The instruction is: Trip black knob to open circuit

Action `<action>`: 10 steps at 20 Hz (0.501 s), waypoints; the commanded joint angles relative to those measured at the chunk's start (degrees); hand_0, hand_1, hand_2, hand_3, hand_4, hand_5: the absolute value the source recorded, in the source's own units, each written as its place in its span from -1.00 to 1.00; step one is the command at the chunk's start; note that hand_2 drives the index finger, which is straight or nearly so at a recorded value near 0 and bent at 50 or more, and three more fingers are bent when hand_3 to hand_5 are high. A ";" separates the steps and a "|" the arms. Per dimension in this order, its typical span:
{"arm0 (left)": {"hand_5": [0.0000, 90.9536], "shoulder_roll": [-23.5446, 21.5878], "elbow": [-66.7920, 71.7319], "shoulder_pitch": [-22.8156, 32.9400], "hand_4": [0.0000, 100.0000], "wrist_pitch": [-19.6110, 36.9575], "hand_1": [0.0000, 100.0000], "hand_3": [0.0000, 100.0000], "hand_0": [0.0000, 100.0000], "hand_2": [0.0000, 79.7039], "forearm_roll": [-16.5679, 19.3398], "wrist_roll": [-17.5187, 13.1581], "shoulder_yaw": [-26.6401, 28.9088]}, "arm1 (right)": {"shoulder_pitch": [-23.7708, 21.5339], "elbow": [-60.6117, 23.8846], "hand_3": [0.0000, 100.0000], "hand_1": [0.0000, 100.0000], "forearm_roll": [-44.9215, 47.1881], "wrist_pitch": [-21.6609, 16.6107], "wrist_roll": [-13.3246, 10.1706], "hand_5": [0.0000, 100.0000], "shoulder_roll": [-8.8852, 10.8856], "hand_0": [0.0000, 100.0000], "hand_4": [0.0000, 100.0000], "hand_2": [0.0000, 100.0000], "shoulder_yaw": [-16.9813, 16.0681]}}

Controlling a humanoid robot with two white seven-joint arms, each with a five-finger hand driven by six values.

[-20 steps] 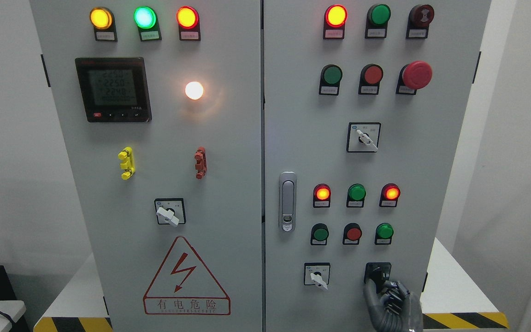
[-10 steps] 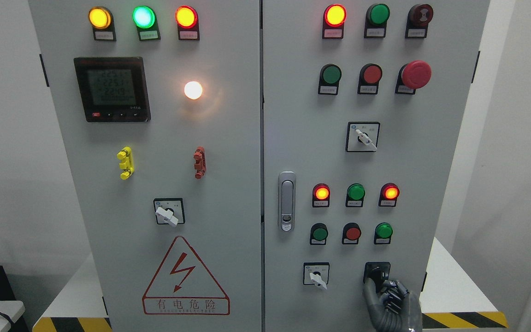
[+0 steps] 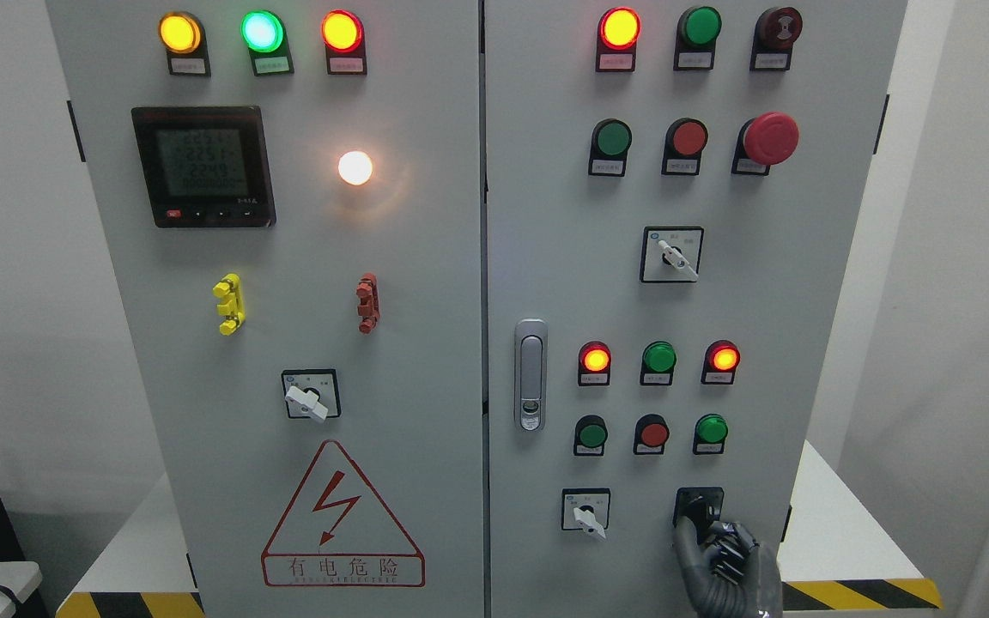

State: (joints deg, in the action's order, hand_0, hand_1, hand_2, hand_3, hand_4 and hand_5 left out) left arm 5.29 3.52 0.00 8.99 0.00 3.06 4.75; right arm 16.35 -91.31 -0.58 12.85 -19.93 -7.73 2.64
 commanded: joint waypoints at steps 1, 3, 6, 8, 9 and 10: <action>-1.00 -0.01 0.00 -0.44 -1.00 -0.02 -0.22 -1.00 -0.76 -1.00 1.93 0.02 0.00 | 0.00 -0.10 0.94 0.46 -1.00 -0.19 0.16 0.95 0.00 0.13 0.96 0.28 0.43; -1.00 -0.01 0.00 -0.44 -1.00 -0.02 -0.22 -1.00 -0.76 -1.00 1.85 0.02 0.00 | 0.00 -0.10 0.94 0.46 -1.00 -0.37 0.16 0.95 0.00 0.14 0.96 0.28 0.61; -1.00 -0.01 0.00 -0.44 -1.00 -0.02 -0.22 -1.00 -0.76 -1.00 1.93 0.02 0.00 | 0.00 -0.45 0.94 0.46 -1.00 -0.54 1.04 0.95 0.00 0.14 0.96 0.28 0.70; -1.00 -0.01 0.00 -0.44 -1.00 -0.02 -0.22 -1.00 -0.76 -1.00 1.93 0.02 0.00 | 0.00 -0.45 0.95 0.46 -1.00 -0.55 1.12 0.95 0.00 0.14 0.96 0.28 0.70; -1.00 -0.01 0.00 -0.44 -1.00 -0.02 -0.22 -1.00 -0.76 -1.00 1.85 0.02 0.00 | 0.00 -0.45 0.95 0.46 -1.00 -0.46 1.04 0.95 0.00 0.14 0.96 0.28 0.70; -1.00 0.07 0.00 -0.44 -1.00 -0.02 -0.22 -1.00 -0.76 -1.00 1.93 0.02 0.00 | 0.09 -0.45 0.95 0.46 -1.00 -0.54 1.12 0.95 0.00 0.15 0.96 0.28 0.70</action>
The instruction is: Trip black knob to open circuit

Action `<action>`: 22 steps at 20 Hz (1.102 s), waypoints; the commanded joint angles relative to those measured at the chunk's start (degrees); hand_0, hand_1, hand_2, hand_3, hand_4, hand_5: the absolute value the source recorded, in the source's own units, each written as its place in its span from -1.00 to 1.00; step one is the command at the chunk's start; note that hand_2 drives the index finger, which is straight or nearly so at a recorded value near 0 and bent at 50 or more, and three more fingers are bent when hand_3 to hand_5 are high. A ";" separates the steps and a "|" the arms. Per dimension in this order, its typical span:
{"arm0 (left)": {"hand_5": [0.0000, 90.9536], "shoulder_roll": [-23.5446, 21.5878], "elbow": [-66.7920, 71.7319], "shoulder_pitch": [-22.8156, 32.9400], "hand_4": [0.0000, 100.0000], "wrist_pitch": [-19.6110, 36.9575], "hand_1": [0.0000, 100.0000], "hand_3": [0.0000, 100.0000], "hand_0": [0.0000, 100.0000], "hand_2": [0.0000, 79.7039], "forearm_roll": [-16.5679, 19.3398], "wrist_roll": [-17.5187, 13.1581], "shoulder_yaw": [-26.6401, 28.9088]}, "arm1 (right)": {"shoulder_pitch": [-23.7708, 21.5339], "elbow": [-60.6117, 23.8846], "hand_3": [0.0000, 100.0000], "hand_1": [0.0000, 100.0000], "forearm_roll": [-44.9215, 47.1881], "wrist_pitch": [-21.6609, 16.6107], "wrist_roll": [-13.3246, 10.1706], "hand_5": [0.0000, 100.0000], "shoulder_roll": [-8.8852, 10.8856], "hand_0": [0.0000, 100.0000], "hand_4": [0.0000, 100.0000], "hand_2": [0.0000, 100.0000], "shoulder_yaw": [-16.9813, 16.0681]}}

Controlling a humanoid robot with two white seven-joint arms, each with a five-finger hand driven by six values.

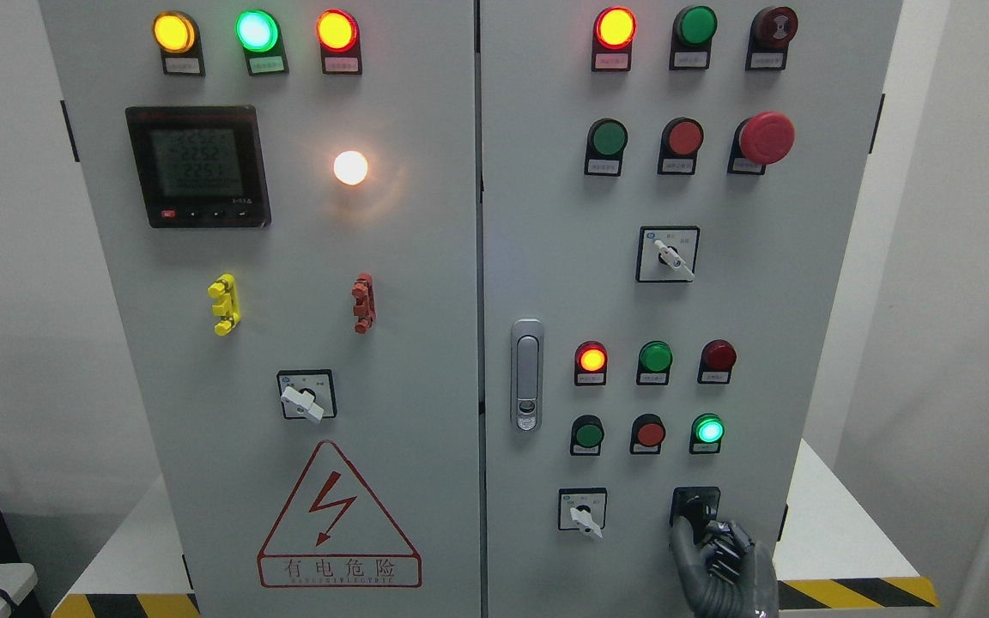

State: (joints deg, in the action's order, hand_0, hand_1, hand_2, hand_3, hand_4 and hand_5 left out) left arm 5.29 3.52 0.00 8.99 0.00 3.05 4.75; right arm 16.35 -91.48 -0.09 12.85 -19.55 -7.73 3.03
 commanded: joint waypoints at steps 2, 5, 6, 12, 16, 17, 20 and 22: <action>-1.00 -0.01 0.00 -0.44 -1.00 -0.02 -0.22 -1.00 -0.76 -1.00 1.85 0.02 0.00 | 0.00 -0.37 0.95 0.47 -1.49 -0.63 0.83 0.95 -0.01 0.15 0.97 0.28 0.31; -1.00 -0.01 0.00 -0.44 -1.00 -0.02 -0.22 -1.00 -0.76 -1.00 1.85 0.02 0.00 | 0.08 -0.37 0.95 0.47 -1.49 -0.63 0.83 0.95 0.00 0.15 0.97 0.29 0.31; -1.00 -0.01 0.00 -0.44 -1.00 -0.02 -0.22 -1.00 -0.76 -1.00 1.85 0.02 0.00 | 0.08 -0.37 0.95 0.47 -1.49 -0.63 0.83 0.95 0.00 0.15 0.97 0.29 0.31; -1.00 -0.01 0.00 -0.44 -1.00 -0.02 -0.22 -1.00 -0.76 -1.00 1.85 0.02 0.00 | 0.00 -0.37 0.95 0.47 -1.58 -0.63 0.83 0.95 -0.09 0.15 0.97 0.29 0.31; -1.00 -0.01 0.00 -0.44 -1.00 -0.02 -0.22 -1.00 -0.76 -1.00 1.85 0.02 0.00 | -0.09 -0.37 0.95 0.47 -1.76 -0.55 0.92 0.95 -0.09 0.15 0.97 0.28 0.31; -1.00 -0.01 0.00 -0.44 -1.00 -0.02 -0.22 -1.00 -0.76 -1.00 1.93 0.02 0.00 | -0.09 -0.37 0.94 0.48 -1.84 -0.55 0.92 0.95 -0.09 0.16 0.96 0.27 0.31; -1.00 -0.01 0.00 -0.44 -1.00 -0.02 -0.22 -1.00 -0.76 -1.00 1.93 0.02 0.00 | -0.09 -0.37 0.93 0.49 -2.19 -0.46 0.92 0.95 -0.09 0.16 0.96 0.26 0.23; -1.00 -0.01 0.00 -0.44 -1.00 -0.02 -0.22 -1.00 -0.76 -1.00 1.93 0.02 0.00 | -0.09 -0.37 0.92 0.50 -2.28 -0.46 0.92 0.95 -0.09 0.16 0.95 0.25 0.23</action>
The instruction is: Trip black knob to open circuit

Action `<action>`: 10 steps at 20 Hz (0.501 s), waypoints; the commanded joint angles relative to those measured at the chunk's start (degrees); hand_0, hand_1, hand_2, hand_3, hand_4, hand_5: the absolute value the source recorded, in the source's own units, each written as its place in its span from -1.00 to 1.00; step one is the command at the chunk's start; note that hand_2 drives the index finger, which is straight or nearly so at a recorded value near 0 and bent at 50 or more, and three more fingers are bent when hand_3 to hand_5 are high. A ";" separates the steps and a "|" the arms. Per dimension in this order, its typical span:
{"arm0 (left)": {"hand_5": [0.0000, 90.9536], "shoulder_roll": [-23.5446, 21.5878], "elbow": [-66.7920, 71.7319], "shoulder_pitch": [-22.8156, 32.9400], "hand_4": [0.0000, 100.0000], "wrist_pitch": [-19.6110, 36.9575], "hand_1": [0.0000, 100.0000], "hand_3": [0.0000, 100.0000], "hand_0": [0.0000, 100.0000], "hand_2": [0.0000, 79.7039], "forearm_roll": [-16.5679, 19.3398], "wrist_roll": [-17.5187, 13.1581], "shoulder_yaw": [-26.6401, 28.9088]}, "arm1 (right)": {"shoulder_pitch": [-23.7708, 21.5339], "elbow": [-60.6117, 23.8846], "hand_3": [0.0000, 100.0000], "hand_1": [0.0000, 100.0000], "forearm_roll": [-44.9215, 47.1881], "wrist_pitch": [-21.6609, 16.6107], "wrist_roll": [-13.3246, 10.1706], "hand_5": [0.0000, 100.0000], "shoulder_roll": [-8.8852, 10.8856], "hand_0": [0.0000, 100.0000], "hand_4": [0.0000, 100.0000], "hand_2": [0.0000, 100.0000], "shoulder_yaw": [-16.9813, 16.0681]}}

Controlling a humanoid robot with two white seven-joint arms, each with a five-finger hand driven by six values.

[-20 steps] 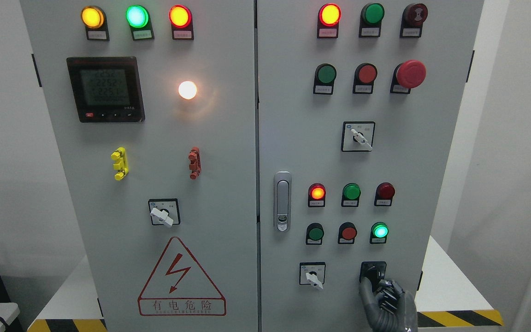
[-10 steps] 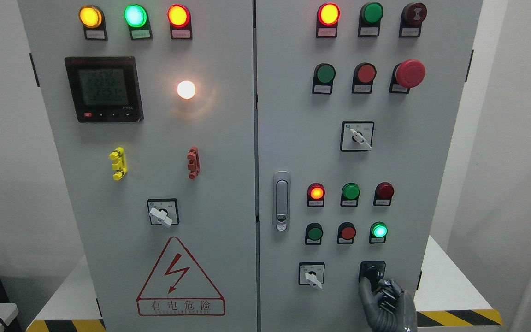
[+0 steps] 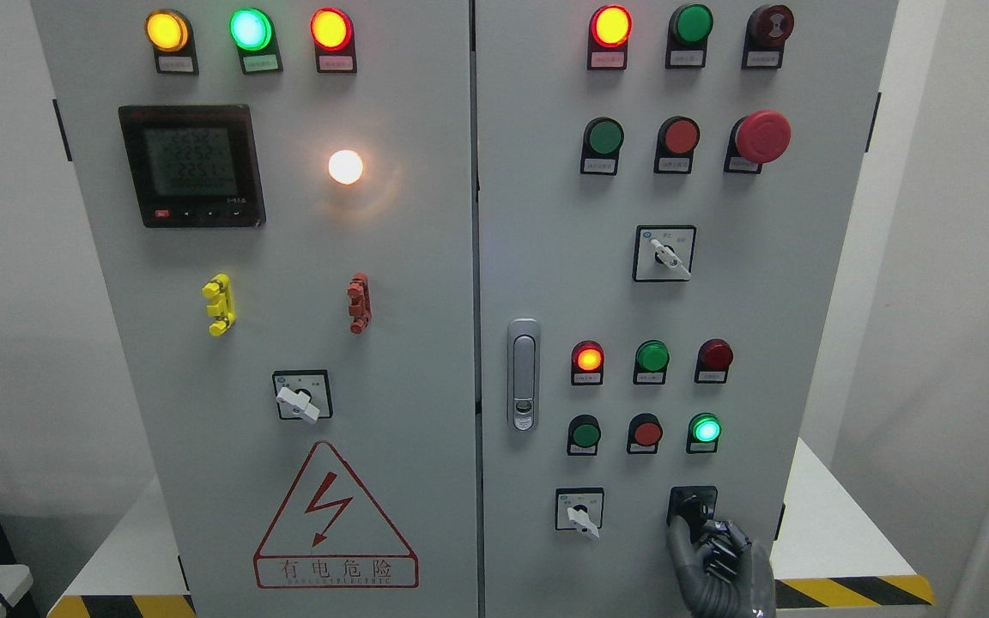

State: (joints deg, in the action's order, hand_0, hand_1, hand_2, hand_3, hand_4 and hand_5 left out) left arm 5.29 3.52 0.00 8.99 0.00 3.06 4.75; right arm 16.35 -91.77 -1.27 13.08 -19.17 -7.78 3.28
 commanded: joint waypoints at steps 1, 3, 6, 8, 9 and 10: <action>-1.00 -0.02 0.00 -0.44 -1.00 -0.02 -0.22 -1.00 -0.76 -1.00 1.85 0.02 0.00 | -0.09 -0.07 0.92 0.50 -1.19 -0.60 0.54 0.95 -0.04 0.16 0.95 0.24 0.06; -1.00 0.07 0.00 -0.44 -1.00 -0.02 -0.22 -1.00 -0.76 -1.00 1.93 0.02 0.00 | -0.09 -0.07 0.91 0.51 -1.37 -0.60 0.54 0.95 -0.04 0.16 0.95 0.24 0.06; -1.00 -0.02 0.00 -0.44 -1.00 -0.02 -0.22 -1.00 -0.76 -1.00 1.84 0.02 0.00 | -0.09 -0.07 0.90 0.52 -1.37 -0.60 0.54 0.94 0.05 0.16 0.94 0.23 -0.03; -1.00 -0.02 0.00 -0.44 -1.00 -0.02 -0.22 -1.00 -0.76 -1.00 1.84 0.02 0.00 | -0.09 -0.07 0.90 0.52 -1.37 -0.60 0.54 0.94 -0.04 0.16 0.94 0.21 -0.03; -1.00 -0.02 0.00 -0.44 -1.00 -0.02 -0.22 -1.00 -0.76 -1.00 1.84 0.02 0.00 | -0.09 -0.07 0.89 0.52 -1.37 -0.60 0.54 0.94 -0.04 0.16 0.93 0.21 -0.03; -1.00 -0.02 0.00 -0.44 -1.00 -0.02 -0.22 -1.00 -0.76 -1.00 1.84 0.02 0.00 | -0.09 -0.07 0.88 0.53 -1.46 -0.60 0.45 0.94 0.05 0.16 0.93 0.21 -0.03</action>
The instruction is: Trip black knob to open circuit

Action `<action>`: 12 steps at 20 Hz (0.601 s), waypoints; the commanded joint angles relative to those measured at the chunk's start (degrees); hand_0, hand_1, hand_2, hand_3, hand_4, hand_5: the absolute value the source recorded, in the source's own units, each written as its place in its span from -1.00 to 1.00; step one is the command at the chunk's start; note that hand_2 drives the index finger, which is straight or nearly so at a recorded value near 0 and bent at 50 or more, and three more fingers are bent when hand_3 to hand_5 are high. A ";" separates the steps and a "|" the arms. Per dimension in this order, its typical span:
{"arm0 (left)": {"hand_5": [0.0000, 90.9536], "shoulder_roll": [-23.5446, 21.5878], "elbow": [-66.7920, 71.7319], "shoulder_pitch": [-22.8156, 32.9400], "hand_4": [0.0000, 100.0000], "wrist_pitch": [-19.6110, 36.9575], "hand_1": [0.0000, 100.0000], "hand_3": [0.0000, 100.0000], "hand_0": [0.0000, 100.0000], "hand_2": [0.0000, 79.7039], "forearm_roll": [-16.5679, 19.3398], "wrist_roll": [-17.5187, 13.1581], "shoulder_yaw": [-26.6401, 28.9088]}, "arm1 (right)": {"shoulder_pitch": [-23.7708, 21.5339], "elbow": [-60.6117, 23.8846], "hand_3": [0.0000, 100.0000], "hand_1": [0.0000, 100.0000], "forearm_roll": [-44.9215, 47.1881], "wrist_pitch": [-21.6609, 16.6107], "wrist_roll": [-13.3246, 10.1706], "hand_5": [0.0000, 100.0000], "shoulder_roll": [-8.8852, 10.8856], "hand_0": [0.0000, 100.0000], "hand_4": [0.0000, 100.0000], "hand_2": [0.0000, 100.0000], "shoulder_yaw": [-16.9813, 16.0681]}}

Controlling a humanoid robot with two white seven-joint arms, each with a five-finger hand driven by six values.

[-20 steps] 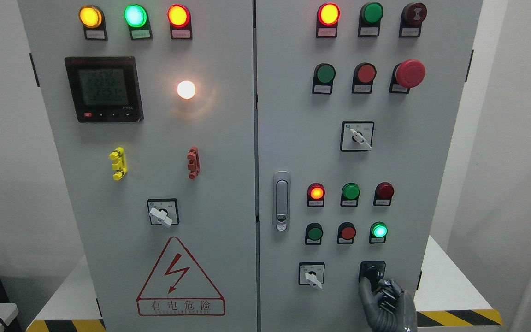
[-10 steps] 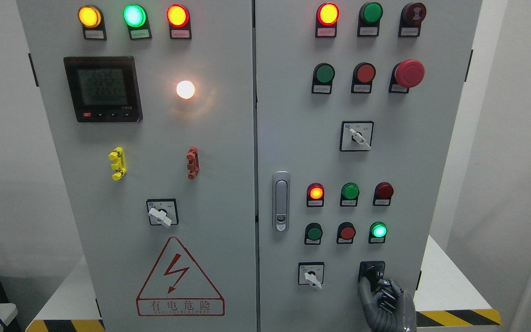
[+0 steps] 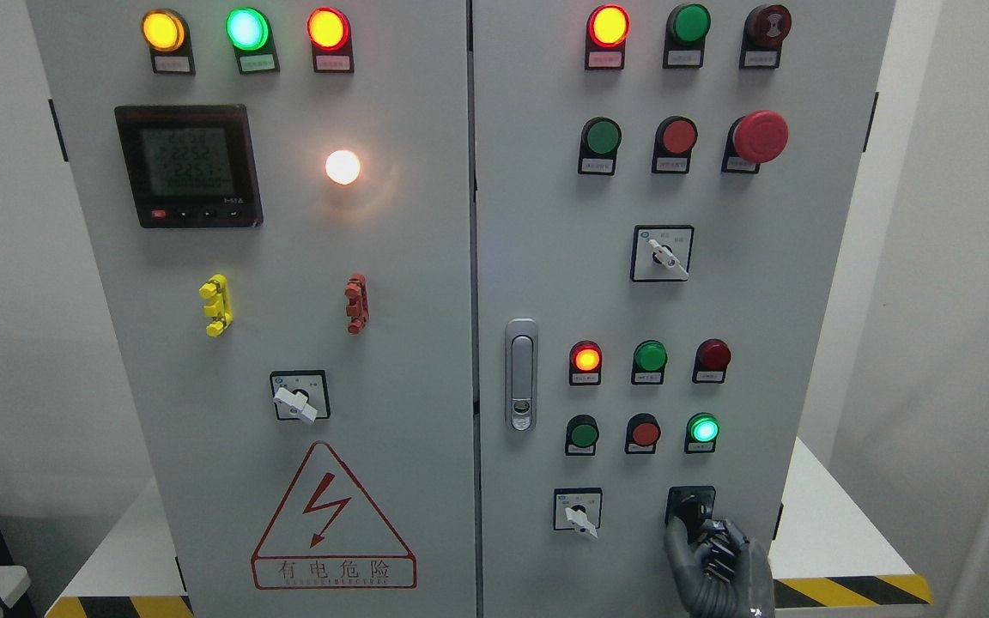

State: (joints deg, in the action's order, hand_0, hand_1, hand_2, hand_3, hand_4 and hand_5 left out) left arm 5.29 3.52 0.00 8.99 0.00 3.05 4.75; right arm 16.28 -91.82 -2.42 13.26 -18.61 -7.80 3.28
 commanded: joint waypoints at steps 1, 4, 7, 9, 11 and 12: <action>-1.00 -0.02 0.00 -0.44 -1.00 -0.02 -0.22 -1.00 -0.76 -1.00 1.85 0.02 0.00 | -0.02 -0.02 0.88 0.53 -0.74 -0.78 -0.11 0.94 0.07 0.16 0.93 0.20 -0.03; -1.00 -0.02 0.00 -0.44 -1.00 -0.02 -0.22 -1.00 -0.76 -1.00 1.85 0.02 0.00 | -0.02 -0.02 0.86 0.53 -1.53 -0.78 -0.03 0.94 0.07 0.15 0.93 0.18 -0.12; -1.00 -0.02 0.00 -0.44 -1.00 -0.02 -0.22 -1.00 -0.76 -1.00 1.85 0.02 0.00 | 0.07 -0.02 0.85 0.54 -1.62 -0.86 -0.03 0.94 0.07 0.15 0.92 0.17 -0.21; -1.00 -0.02 0.00 -0.44 -1.00 -0.02 -0.22 -1.00 -0.76 -1.00 1.85 0.02 0.00 | 0.07 -0.02 0.84 0.54 -1.71 -0.95 -0.03 0.94 0.07 0.14 0.92 0.16 -0.21; -1.00 -0.02 0.00 -0.44 -1.00 -0.02 -0.22 -1.00 -0.76 -1.00 1.85 0.02 0.00 | -0.02 -0.02 0.84 0.54 -3.11 -1.04 -0.03 0.94 0.07 0.14 0.92 0.16 -0.30; -1.00 -0.02 0.00 -0.44 -1.00 -0.02 -0.22 -1.00 -0.76 -1.00 1.85 0.02 0.00 | -0.02 -0.02 0.84 0.54 -3.64 -1.04 -0.03 0.94 0.07 0.14 0.92 0.16 -0.38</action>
State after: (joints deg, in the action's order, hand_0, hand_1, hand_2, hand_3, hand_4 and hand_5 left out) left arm 5.28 3.52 0.00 8.99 0.00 3.05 4.74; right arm 16.27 -91.83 -4.31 13.29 -18.56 -7.78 3.19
